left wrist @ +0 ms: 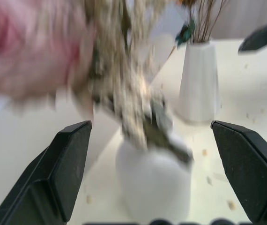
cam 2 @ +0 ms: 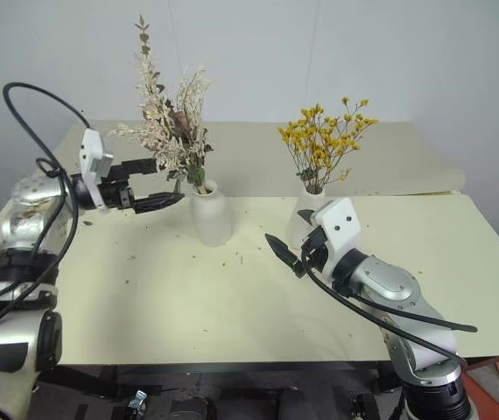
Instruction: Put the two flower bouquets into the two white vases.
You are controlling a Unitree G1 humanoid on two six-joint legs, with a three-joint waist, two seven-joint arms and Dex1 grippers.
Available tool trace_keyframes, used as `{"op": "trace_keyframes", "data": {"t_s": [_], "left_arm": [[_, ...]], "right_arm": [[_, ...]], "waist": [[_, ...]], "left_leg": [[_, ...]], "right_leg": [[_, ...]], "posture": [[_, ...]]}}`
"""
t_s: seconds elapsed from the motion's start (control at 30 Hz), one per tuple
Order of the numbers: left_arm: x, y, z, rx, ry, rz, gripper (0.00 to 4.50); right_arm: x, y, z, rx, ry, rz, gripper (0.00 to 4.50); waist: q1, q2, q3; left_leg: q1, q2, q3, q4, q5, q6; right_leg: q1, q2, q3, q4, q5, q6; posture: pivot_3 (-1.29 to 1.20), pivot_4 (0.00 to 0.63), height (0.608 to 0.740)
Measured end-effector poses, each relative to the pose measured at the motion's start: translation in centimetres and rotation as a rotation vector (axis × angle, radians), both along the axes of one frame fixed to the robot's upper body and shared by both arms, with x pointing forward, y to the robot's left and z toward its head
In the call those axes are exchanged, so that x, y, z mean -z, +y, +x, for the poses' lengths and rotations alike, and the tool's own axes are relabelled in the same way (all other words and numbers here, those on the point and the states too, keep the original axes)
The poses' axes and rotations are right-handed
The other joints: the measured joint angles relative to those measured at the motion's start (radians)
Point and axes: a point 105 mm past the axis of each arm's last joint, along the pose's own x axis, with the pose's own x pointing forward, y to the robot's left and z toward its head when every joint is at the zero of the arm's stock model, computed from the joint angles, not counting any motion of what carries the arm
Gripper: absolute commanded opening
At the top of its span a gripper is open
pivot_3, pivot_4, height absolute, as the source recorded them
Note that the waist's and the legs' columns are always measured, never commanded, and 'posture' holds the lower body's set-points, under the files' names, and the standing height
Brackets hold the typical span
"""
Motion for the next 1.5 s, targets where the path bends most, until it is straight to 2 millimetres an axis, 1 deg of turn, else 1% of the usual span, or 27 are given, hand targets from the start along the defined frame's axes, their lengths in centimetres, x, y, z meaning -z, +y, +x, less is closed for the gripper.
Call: {"op": "trace_keyframes", "data": {"t_s": [0.07, 0.17, 0.2, 0.3, 0.37, 0.47, 0.63, 0.73, 0.83, 0.93, 1.0, 1.1, 1.27, 1.33, 1.4, 1.43, 1.5], "left_arm": [[-0.4, 1.3, -0.1, -0.065, -0.015, -0.026, 4.45], [-1.3, 3.3, -1.3, -0.110, -0.047, -0.020, 4.45], [-1.5, 3.9, -2.0, -0.116, -0.058, -0.011, 4.45], [-1.2, 5.4, -4.0, -0.121, -0.053, 0.007, 4.45], [-0.8, 6.1, -5.1, -0.123, -0.043, -0.001, 4.45], [-0.7, 6.2, -6.4, -0.115, -0.046, 0.009, 4.45], [-0.8, 5.7, -7.4, -0.112, -0.077, 0.010, 4.45], [-0.3, 5.6, -7.6, -0.125, -0.067, 0.008, 4.45], [0.2, 5.6, -7.9, -0.137, -0.047, -0.004, 4.45], [0.2, 5.9, -8.2, -0.166, -0.058, -0.012, 4.45], [-0.1, 5.8, -8.4, -0.170, -0.068, -0.016, 4.45], [-0.1, 5.7, -8.5, -0.165, -0.072, -0.026, 4.45], [-0.1, 5.7, -8.4, -0.173, -0.054, -0.048, 4.45], [-0.5, 5.4, -8.3, -0.163, -0.059, -0.057, 4.45], [-0.8, 5.0, -8.2, -0.146, -0.071, -0.082, 4.45], [-0.6, 4.6, -8.0, -0.138, -0.065, -0.087, 4.45], [0.4, 2.9, -7.9, -0.097, -0.039, -0.084, 4.45]], "right_arm": [[-0.1, -0.3, 0.0, 0.011, -0.002, 0.006, 4.50], [-0.4, -1.3, 0.0, 0.040, -0.006, 0.024, 4.50], [-0.4, -2.0, 0.0, 0.056, -0.003, 0.034, 4.50], [0.0, -4.6, -0.5, 0.114, 0.019, 0.024, 4.50], [0.6, -6.5, -1.1, 0.147, 0.050, -0.008, 4.50], [0.7, -8.7, -2.1, 0.158, 0.082, -0.044, 4.50], [-0.6, -11.8, -3.3, 0.167, 0.098, -0.126, 4.50], [-1.6, -13.1, -3.8, 0.152, 0.107, -0.177, 4.50], [-2.2, -13.8, -4.2, 0.142, 0.114, -0.213, 4.50], [-2.4, -14.3, -4.2, 0.136, 0.134, -0.229, 4.50], [-2.3, -14.7, -4.1, 0.138, 0.147, -0.230, 4.50], [-2.4, -14.8, -4.1, 0.138, 0.142, -0.245, 4.50], [-3.1, -15.1, -3.8, 0.142, 0.120, -0.262, 4.50], [-3.3, -15.2, -3.8, 0.141, 0.121, -0.274, 4.50], [-3.1, -15.3, -3.9, 0.144, 0.130, -0.276, 4.50], [-2.5, -15.4, -4.1, 0.146, 0.150, -0.280, 4.50], [-1.7, -15.3, -4.4, 0.142, 0.180, -0.284, 4.50]], "waist": [[0.003, 0.000, 0.000], [0.002, 0.000, 0.000], [0.002, 0.000, 0.000], [0.004, 0.000, 0.000], [0.009, 0.000, 0.000], [0.012, 0.000, 0.000], [0.009, 0.000, 0.000], [0.003, 0.000, 0.000], [0.003, 0.000, 0.000], [0.003, 0.000, 0.000], [0.005, 0.000, 0.000], [0.006, 0.000, 0.000], [0.005, 0.000, 0.000], [0.005, 0.000, 0.000], [0.006, 0.000, 0.000], [0.009, 0.000, 0.000], [0.012, 0.000, 0.000]], "left_leg": [[0.000, 0.000, 0.000, 0.000, 0.000, 0.000], [-0.001, 0.000, 0.000, 0.000, 0.000, 0.000], [-0.001, 0.000, 0.000, 0.000, 0.000, 0.000], [-0.001, 0.000, 0.000, -0.001, 0.000, 0.000], [0.000, 0.000, 0.000, 0.000, 0.000, 0.000], [0.002, 0.001, 0.001, 0.000, 0.000, 0.000], [0.003, 0.001, 0.002, 0.000, 0.000, 0.000], [0.003, 0.001, 0.002, -0.001, 0.000, 0.000], [0.003, 0.002, 0.002, -0.001, 0.000, 0.000], [0.003, 0.001, 0.003, -0.001, 0.000, 0.000], [0.003, 0.001, 0.003, -0.001, 0.000, 0.000], [0.003, 0.001, 0.003, -0.001, 0.000, 0.000], [0.003, 0.001, 0.003, 0.000, 0.000, 0.000], [0.003, 0.001, 0.003, 0.000, 0.000, 0.000], [0.003, 0.001, 0.003, -0.001, 0.000, 0.000], [0.003, 0.001, 0.003, -0.001, 0.000, 0.000], [0.002, 0.001, 0.002, 0.000, 0.000, 0.000]], "right_leg": [[0.000, 0.000, 0.000, 0.000, -0.001, 0.002], [0.000, 0.000, 0.000, -0.001, 0.000, 0.001], [0.000, -0.001, 0.000, -0.001, 0.001, -0.002], [0.000, -0.001, 0.000, -0.001, 0.001, -0.003], [0.001, -0.001, -0.001, -0.001, -0.002, 0.002], [0.003, -0.001, 0.000, -0.001, -0.003, 0.002], [0.003, 0.000, 0.000, -0.001, -0.003, 0.002], [0.003, 0.000, 0.001, -0.001, -0.003, 0.002], [0.003, 0.000, 0.001, -0.001, -0.003, 0.002], [0.003, 0.000, 0.001, -0.001, -0.003, 0.002], [0.003, 0.000, 0.001, -0.001, -0.003, 0.002], [0.003, 0.000, 0.001, -0.001, -0.003, 0.002], [0.003, 0.000, 0.001, -0.001, -0.003, 0.002], [0.003, 0.000, 0.001, -0.002, -0.003, 0.002], [0.003, 0.000, 0.001, -0.002, -0.003, 0.002], [0.003, -0.001, 0.001, -0.002, -0.003, 0.002], [0.003, -0.001, 0.001, -0.002, -0.003, 0.002]], "posture": [[0.00, 0.150, 0.740], [0.00, 0.150, 0.740], [0.00, 0.150, 0.740], [0.00, 0.150, 0.740], [0.00, 0.150, 0.740], [0.00, 0.150, 0.740], [0.00, 0.150, 0.740], [0.00, 0.150, 0.740], [0.00, 0.150, 0.740], [0.00, 0.150, 0.740], [0.00, 0.150, 0.740], [0.00, 0.150, 0.740], [0.00, 0.150, 0.740], [0.00, 0.150, 0.740], [0.00, 0.150, 0.740], [0.00, 0.150, 0.740], [0.00, 0.150, 0.740]]}}
